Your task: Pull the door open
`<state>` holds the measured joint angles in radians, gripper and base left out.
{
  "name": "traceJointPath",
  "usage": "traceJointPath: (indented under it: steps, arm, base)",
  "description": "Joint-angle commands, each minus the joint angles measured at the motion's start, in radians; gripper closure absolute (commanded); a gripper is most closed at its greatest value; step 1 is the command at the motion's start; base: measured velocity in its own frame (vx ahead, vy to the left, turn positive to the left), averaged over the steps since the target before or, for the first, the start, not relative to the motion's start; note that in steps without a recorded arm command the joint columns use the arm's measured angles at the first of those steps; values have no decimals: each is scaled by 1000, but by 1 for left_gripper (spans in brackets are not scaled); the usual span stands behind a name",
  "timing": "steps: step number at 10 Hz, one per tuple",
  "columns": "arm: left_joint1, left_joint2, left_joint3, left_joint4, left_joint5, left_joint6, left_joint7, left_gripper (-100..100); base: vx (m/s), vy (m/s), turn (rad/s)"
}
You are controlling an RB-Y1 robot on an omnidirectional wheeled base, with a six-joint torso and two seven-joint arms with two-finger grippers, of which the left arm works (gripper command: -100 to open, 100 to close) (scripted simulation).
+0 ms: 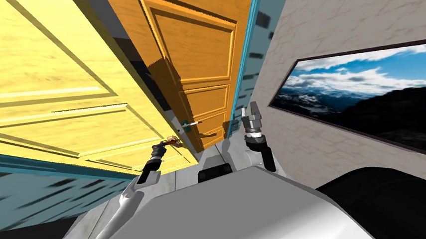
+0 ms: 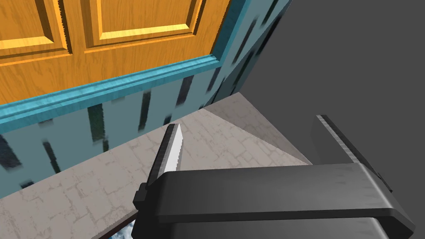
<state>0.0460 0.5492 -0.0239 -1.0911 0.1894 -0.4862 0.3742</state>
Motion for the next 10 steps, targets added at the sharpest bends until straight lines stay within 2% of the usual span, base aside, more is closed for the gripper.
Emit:
traceJointPath:
  steps: [1,2,6,9,10]
  arm:
    - [18,18,-17,-12,-1,-21,17,100]
    - [24,24,-22,-16,-1,-28,22,100]
    - [79,78,-73,-52,-2,-92,73,100]
    - [111,111,-103,-73,-3,-129,103,100]
    - [103,112,-87,-64,0,-116,97,100]
  base:
    - [-145,46,-102]
    - [-197,65,-99]
    - [-205,76,-126]
    - [-191,86,-108]
    - [-92,37,0]
